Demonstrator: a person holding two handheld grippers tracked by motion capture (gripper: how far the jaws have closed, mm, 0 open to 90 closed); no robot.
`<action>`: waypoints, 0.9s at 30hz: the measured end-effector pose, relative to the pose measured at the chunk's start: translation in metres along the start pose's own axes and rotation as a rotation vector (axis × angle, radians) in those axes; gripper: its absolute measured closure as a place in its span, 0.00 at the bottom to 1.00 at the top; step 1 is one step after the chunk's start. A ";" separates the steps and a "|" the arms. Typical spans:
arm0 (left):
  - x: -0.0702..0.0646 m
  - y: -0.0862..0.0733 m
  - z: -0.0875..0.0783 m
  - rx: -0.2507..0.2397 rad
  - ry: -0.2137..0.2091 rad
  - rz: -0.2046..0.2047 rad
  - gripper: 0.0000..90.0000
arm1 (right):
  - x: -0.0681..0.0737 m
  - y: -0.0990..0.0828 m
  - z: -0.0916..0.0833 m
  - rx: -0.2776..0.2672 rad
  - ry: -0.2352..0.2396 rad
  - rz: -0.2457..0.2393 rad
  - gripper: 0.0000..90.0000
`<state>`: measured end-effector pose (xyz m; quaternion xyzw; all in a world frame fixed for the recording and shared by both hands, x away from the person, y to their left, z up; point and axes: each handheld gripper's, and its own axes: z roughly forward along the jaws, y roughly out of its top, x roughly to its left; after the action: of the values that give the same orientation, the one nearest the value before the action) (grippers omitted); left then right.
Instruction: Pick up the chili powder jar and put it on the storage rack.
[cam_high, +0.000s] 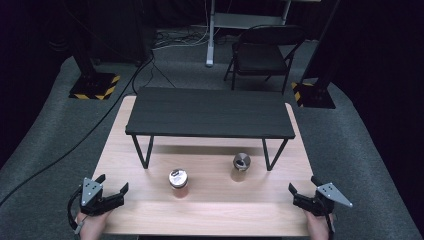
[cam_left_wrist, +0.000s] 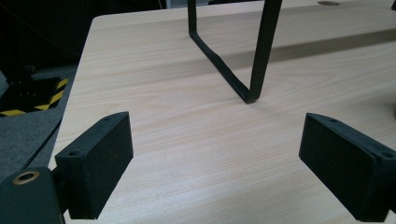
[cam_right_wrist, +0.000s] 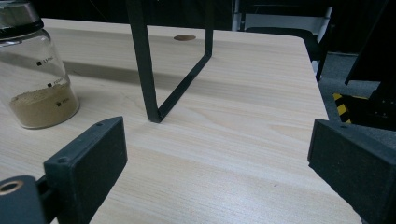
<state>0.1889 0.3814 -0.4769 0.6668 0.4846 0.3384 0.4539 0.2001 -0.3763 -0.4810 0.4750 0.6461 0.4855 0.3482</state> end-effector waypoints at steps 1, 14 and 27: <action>0.000 0.000 0.000 0.001 0.001 0.003 0.10 | 0.000 0.000 0.000 0.001 0.001 0.000 0.04; 0.010 0.000 -0.001 0.006 -0.057 -0.005 0.05 | -0.002 0.003 0.004 0.010 0.041 -0.011 0.05; 0.017 -0.006 0.002 -0.043 -0.170 0.030 0.05 | -0.004 0.005 0.006 0.022 0.068 -0.016 0.05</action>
<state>0.1942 0.3978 -0.4828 0.6903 0.4270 0.2978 0.5025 0.2081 -0.3779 -0.4781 0.4569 0.6664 0.4916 0.3248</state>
